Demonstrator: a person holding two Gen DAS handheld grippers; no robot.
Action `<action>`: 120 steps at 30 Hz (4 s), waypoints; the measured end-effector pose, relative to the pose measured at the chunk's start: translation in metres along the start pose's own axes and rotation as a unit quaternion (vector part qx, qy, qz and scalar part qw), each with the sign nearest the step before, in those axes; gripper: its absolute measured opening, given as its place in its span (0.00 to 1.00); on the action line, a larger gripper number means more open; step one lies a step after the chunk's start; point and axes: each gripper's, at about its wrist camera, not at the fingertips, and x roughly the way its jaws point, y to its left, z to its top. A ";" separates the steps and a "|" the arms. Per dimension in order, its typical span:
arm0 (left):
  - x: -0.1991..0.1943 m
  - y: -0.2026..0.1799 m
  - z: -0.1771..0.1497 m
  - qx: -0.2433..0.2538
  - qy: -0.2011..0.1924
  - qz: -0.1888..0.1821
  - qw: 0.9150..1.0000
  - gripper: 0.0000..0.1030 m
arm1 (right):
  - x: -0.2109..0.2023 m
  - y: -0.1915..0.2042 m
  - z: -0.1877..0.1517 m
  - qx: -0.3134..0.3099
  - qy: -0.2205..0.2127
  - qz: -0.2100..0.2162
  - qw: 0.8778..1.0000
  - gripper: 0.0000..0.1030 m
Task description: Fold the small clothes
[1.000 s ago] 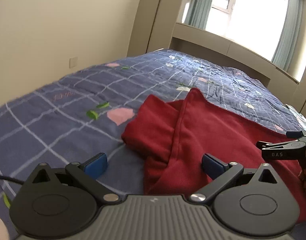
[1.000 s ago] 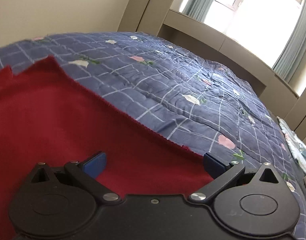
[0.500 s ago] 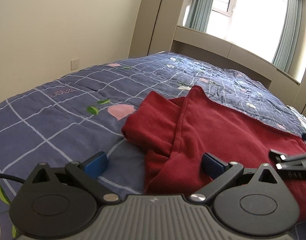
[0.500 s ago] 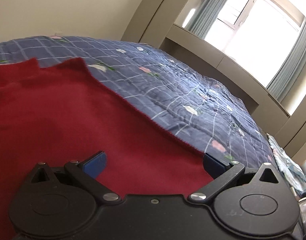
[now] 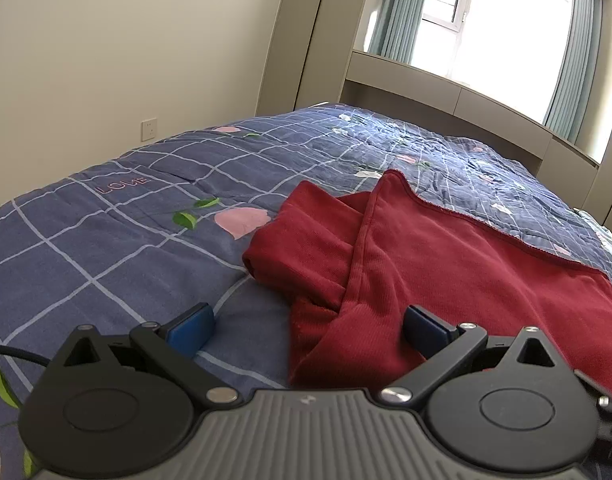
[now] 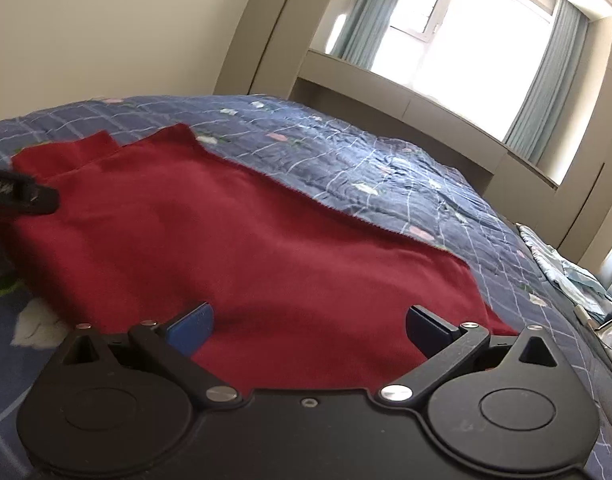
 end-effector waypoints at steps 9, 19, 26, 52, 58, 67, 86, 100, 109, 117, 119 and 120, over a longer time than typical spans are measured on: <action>-0.001 0.000 -0.001 -0.001 -0.002 -0.002 1.000 1.00 | 0.008 -0.008 -0.008 0.042 0.028 0.039 0.998 1.00; -0.003 0.007 -0.002 -0.014 -0.011 -0.016 1.000 1.00 | 0.008 -0.014 -0.010 0.065 0.027 0.054 0.996 1.00; -0.013 0.014 -0.004 -0.032 -0.026 -0.024 0.999 1.00 | 0.007 -0.017 -0.012 0.069 0.026 0.057 0.996 1.00; -0.034 0.013 -0.019 -0.190 0.005 -0.124 0.974 0.82 | 0.006 -0.021 -0.014 0.078 0.022 0.066 0.995 1.00; -0.028 0.010 -0.020 -0.203 0.004 -0.109 0.973 0.72 | 0.006 -0.023 -0.015 0.082 0.022 0.070 0.994 1.00; -0.024 0.008 -0.020 -0.210 -0.007 -0.130 0.969 0.62 | 0.006 -0.024 -0.015 0.083 0.022 0.070 0.994 1.00; -0.008 0.009 -0.021 -0.242 0.001 -0.084 0.967 0.38 | 0.006 -0.024 -0.015 0.083 0.022 0.070 0.994 1.00; 0.010 0.019 -0.013 -0.280 -0.001 -0.086 0.956 0.35 | 0.006 -0.023 -0.015 0.081 0.022 0.068 0.994 1.00; 0.007 0.010 -0.002 -0.240 -0.020 -0.101 0.965 0.11 | 0.006 -0.023 -0.015 0.082 0.022 0.069 0.994 1.00; -0.005 -0.036 0.048 -0.090 -0.045 -0.150 0.983 0.10 | 0.004 -0.058 -0.013 0.140 0.019 0.133 0.981 0.99; -0.010 -0.058 0.061 -0.040 -0.049 -0.171 0.983 0.09 | 0.001 -0.075 -0.014 0.159 0.013 0.151 0.976 0.99; -0.013 -0.069 0.066 -0.017 -0.052 -0.180 0.982 0.09 | -0.002 -0.084 -0.015 0.166 0.013 0.152 0.974 1.00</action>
